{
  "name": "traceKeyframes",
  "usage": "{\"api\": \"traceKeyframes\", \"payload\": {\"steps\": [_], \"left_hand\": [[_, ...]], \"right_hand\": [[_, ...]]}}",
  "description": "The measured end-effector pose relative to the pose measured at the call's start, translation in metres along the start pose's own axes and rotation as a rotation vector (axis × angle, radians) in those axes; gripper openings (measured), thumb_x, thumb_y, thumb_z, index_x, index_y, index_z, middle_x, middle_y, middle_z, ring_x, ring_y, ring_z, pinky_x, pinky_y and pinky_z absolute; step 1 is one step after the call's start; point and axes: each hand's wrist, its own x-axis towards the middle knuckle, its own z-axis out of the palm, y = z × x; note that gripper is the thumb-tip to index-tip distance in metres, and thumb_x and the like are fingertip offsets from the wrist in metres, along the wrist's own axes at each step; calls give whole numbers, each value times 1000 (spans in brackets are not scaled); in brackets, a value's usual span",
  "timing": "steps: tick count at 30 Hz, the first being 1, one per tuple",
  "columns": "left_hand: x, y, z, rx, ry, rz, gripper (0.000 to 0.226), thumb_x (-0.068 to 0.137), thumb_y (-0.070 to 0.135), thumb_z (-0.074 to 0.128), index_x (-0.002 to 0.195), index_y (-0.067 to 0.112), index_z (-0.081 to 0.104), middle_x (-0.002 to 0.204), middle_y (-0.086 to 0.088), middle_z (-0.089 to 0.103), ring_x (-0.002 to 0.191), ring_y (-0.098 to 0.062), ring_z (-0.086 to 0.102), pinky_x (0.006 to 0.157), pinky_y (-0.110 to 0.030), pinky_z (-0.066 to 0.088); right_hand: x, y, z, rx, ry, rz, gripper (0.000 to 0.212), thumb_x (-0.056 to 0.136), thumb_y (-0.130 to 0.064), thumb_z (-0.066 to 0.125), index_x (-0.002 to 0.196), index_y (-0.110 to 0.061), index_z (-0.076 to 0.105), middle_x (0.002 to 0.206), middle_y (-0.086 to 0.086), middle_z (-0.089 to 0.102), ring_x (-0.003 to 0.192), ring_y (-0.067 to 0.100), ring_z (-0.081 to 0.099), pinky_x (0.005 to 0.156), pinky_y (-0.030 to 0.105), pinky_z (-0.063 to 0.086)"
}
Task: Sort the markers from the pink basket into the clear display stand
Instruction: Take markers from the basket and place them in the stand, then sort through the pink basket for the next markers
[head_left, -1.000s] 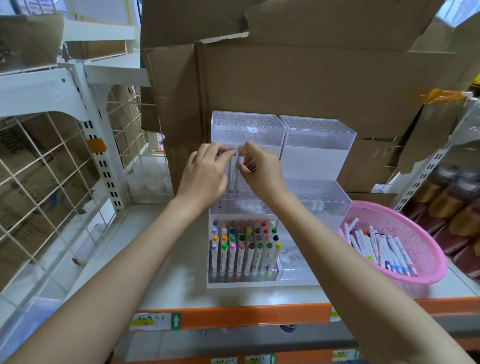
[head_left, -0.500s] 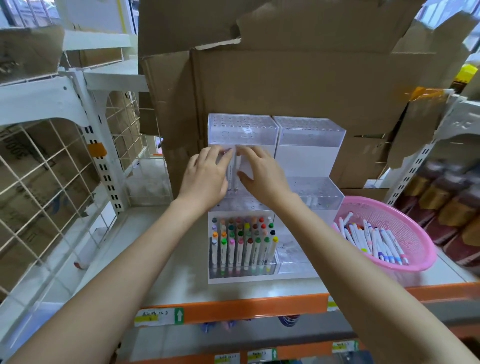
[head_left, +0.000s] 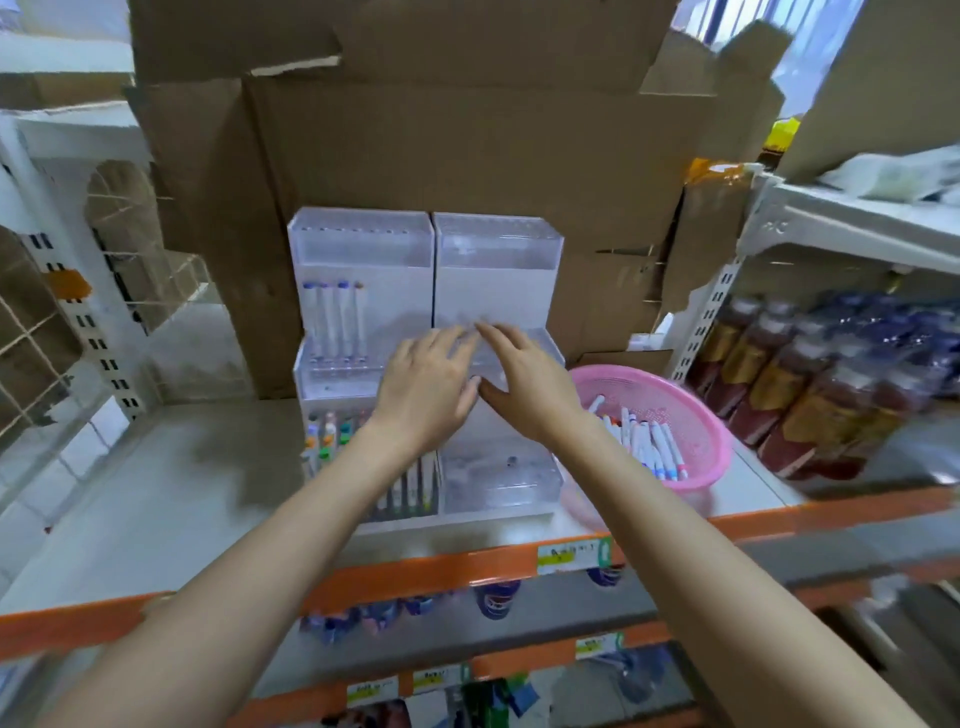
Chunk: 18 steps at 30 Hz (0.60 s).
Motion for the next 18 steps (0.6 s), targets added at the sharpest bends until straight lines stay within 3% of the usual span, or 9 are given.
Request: {"api": "traceKeyframes", "payload": {"steps": [2, 6, 10, 12, 14, 18], "left_hand": [[5, 29, 8, -19, -8, 24, 52, 83, 37, 44, 122, 7, 59, 117, -12, 63, 105, -30, 62, 84, -38, 49], [19, 86, 31, -67, 9, 88, 47, 79, 29, 66, 121, 9, 60, 119, -11, 62, 106, -31, 60, 84, -40, 48], [34, 136, 49, -65, -1, 222, 42, 78, 32, 46, 109, 10, 65, 116, -6, 64, 101, -27, 61, 79, -36, 50], [40, 155, 64, -78, -23, 265, 36, 74, 26, 59, 106, 10, 65, 115, -7, 64, 102, -28, 61, 80, -37, 50], [45, 168, 84, -91, -94, 266, 41, 72, 20, 68, 111, 10, 64, 118, -9, 62, 107, -31, 59, 86, -40, 47], [55, 176, 115, -49, -272, 180, 47, 91, 29, 50, 136, 17, 45, 144, -5, 41, 130, -25, 38, 102, -37, 31]], "right_hand": [[-18, 25, -10, -14, 8, 11, 62, 87, -24, 63, 143, -12, 40, 143, 8, 45, 123, 33, 50, 93, 38, 42], [-54, 77, -28, -16, 17, 91, 62, 85, -25, 63, 143, -17, 41, 140, 3, 48, 121, 26, 51, 88, 35, 45], [-87, 128, -38, -29, -13, 167, 61, 87, -27, 61, 144, -21, 41, 139, 1, 50, 119, 25, 51, 87, 35, 48], [-100, 151, -39, -54, -58, 214, 62, 89, -30, 60, 145, -21, 38, 139, 2, 49, 121, 25, 49, 87, 33, 45], [-111, 171, -37, -80, -122, 259, 64, 90, -35, 60, 147, -22, 34, 140, 3, 47, 125, 24, 46, 94, 35, 44], [-115, 200, -29, -113, -247, 335, 66, 91, -40, 58, 149, -26, 29, 143, 4, 42, 129, 26, 42, 96, 37, 45]]}}
